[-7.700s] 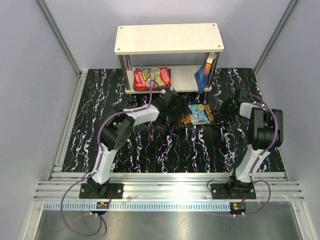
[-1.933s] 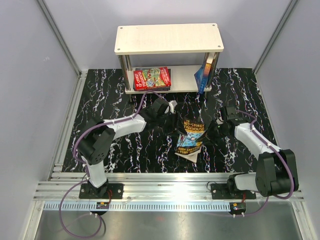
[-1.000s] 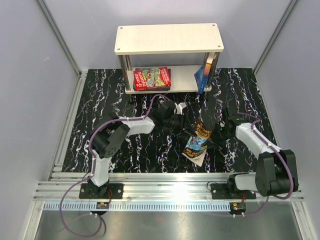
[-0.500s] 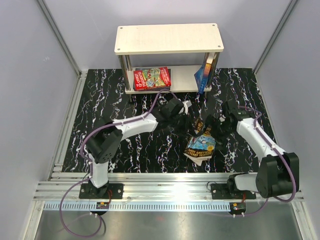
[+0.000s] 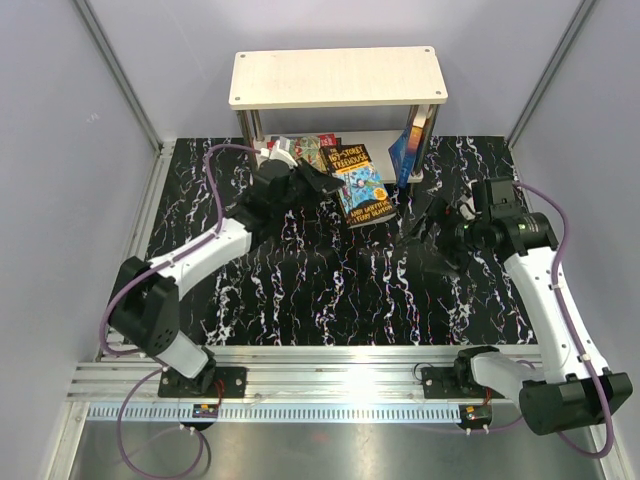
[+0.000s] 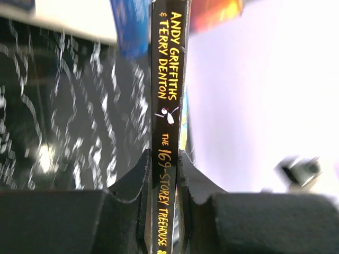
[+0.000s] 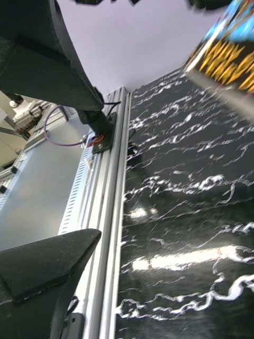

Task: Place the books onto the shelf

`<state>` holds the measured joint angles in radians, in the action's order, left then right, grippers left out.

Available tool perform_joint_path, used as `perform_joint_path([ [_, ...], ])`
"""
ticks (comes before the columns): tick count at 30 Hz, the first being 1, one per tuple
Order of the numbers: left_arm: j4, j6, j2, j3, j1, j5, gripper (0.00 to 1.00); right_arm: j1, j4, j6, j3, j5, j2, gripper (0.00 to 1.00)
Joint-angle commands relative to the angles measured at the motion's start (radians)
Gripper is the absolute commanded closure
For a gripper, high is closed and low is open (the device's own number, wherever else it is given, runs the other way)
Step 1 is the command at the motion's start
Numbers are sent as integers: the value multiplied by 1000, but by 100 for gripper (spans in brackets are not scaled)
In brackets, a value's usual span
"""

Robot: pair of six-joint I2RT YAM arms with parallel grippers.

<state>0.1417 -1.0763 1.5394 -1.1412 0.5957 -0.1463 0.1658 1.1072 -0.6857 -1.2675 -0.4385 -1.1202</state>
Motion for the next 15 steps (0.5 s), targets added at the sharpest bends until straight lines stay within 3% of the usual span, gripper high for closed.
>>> perform_joint_path([
  [1,229,-91,37,-54,-16,36,100,8,65,11,51,-23,28,0],
  [3,256,-114,45,-52,-17,77,100,8,68,12,75,-31,43,0],
  [10,429,-241,44,57,52,569,100,8,91,43,115,-31,60,0],
  [13,570,-263,83,74,76,715,100,8,92,51,131,-35,65,0],
  [15,578,-298,111,72,93,812,100,8,92,54,140,-37,63,0],
])
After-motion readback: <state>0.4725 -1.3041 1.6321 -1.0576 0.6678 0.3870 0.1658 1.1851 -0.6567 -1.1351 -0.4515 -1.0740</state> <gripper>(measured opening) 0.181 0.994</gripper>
